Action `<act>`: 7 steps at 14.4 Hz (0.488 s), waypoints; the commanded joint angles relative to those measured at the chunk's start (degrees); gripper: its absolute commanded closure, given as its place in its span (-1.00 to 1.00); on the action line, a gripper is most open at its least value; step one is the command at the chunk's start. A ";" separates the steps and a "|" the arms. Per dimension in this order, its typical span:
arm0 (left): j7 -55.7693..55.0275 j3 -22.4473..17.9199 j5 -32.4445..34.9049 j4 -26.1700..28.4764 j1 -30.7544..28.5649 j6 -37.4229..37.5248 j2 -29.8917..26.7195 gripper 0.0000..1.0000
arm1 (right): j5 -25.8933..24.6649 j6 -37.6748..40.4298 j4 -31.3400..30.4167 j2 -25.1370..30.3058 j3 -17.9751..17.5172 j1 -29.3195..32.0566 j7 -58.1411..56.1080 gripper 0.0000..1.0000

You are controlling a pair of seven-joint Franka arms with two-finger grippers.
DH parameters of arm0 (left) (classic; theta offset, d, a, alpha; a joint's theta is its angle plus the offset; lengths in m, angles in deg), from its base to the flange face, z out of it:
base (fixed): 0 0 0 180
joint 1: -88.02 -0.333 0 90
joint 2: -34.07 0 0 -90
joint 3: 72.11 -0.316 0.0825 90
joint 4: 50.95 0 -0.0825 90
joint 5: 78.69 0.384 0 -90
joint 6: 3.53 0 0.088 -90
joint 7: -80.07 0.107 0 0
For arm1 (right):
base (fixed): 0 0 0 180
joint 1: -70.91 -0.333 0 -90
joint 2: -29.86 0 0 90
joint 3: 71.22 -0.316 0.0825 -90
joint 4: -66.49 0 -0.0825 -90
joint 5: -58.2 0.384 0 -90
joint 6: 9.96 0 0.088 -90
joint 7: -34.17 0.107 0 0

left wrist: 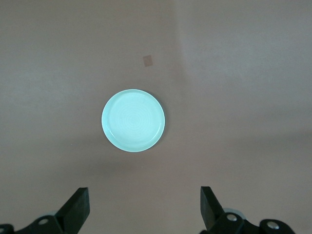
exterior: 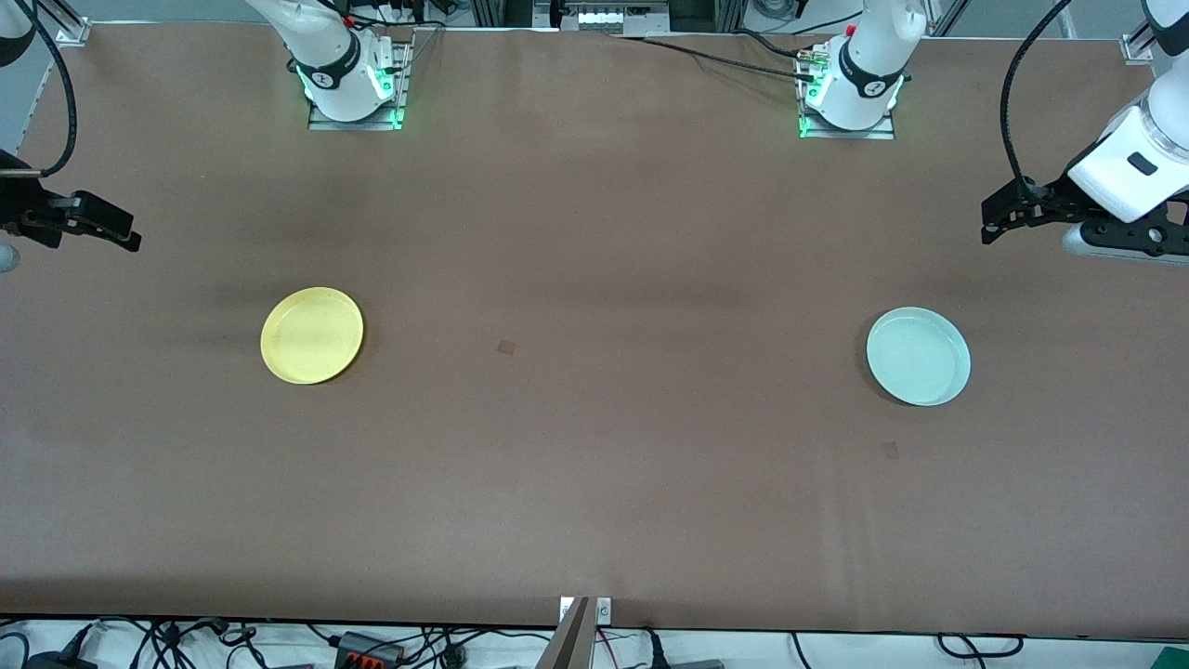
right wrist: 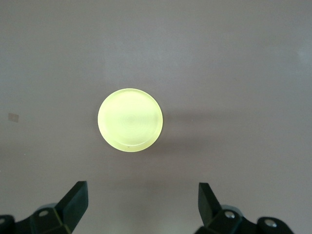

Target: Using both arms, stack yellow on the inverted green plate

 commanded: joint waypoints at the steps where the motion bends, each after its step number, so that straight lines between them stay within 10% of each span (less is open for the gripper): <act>1: 0.36 0.24 1.04 -0.44 -0.07 0.97 -0.36 -1.00 | 0.32 0.74 -0.20 0.77 -0.22 0.63 -1.83 -1.00; 7: 0.27 0.33 1.04 -1.23 0.11 1.23 1.04 -1.00 | 2.24 -0.05 0.94 -0.89 -0.22 0.63 -2.37 -1.00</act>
